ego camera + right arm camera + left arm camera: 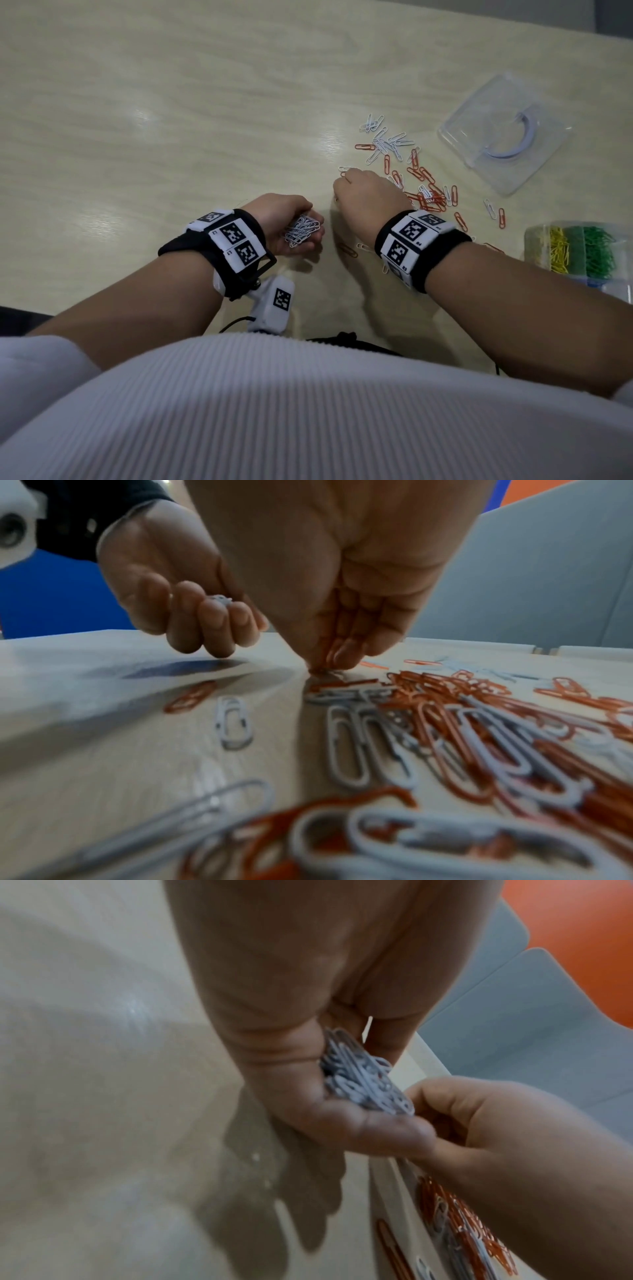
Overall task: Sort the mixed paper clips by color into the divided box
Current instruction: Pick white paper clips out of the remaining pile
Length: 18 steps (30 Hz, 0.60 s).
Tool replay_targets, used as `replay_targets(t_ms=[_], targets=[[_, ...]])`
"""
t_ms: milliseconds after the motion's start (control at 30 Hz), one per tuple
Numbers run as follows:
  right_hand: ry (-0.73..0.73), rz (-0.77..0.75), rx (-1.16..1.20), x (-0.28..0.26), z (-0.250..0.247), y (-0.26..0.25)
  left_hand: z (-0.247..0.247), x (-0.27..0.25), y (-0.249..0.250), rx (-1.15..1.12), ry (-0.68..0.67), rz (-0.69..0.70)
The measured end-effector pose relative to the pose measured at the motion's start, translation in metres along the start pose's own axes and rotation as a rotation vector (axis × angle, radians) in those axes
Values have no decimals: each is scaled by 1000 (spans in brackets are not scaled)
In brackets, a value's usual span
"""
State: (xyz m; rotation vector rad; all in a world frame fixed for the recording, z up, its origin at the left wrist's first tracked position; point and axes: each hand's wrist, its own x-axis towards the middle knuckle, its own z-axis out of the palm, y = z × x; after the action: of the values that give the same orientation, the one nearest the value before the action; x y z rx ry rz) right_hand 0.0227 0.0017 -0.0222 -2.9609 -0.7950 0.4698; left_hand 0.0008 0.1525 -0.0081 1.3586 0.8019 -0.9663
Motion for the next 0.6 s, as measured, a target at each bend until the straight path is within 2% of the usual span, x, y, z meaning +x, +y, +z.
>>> replay_targets(t_ms=[133,267,367,433,533,600], targets=[[-50,81,-9,3,0,-1,-2,2,6,-29,17,14],[-77,89,-10,1,0,1,0,6,10,-69,18,26],[30,103,289,-4,-11,0,1,10,13,-93,63,52],[47,47,469,-4,-21,-4,3,11,15,-106,87,84],[25,-52,456,1,-29,-6,10,11,19,-156,24,112],[110,22,464,10,-31,5,12,12,23,-225,-47,82]])
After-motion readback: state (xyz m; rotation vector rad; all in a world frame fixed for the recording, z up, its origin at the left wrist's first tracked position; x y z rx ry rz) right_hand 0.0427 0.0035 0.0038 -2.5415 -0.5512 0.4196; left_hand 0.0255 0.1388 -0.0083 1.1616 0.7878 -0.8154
